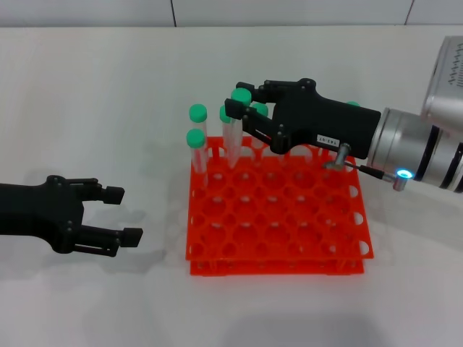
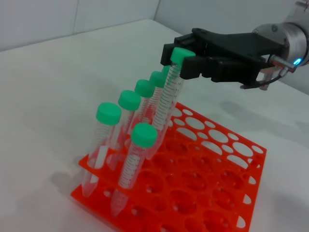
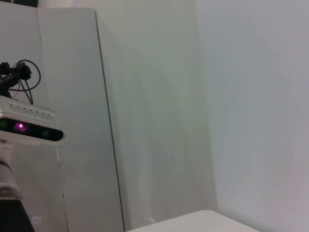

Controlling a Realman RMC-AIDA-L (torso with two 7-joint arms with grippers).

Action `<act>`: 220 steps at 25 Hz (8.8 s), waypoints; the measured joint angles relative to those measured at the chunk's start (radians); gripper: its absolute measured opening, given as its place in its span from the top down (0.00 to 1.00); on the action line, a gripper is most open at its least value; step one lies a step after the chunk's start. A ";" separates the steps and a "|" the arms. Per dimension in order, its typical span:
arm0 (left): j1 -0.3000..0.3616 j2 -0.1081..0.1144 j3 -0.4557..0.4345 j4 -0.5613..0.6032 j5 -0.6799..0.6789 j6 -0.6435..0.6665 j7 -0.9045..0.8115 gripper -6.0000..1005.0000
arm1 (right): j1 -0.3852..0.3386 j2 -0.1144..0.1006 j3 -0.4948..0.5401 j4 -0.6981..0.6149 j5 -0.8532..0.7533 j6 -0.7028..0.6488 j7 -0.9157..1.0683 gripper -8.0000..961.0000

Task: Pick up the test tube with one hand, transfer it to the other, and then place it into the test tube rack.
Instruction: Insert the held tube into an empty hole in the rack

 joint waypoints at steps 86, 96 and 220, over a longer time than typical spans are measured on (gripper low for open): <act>0.001 -0.002 -0.002 -0.034 0.001 0.012 0.032 0.12 | 0.027 -0.002 -0.059 0.024 -0.008 0.065 0.030 0.72; 0.000 -0.001 -0.005 -0.034 0.001 0.012 0.031 0.12 | 0.033 -0.003 -0.070 0.027 -0.010 0.087 0.030 0.72; -0.041 0.000 -0.005 -0.050 0.003 0.000 0.024 0.12 | 0.048 -0.012 -0.069 0.058 -0.014 0.069 0.019 0.72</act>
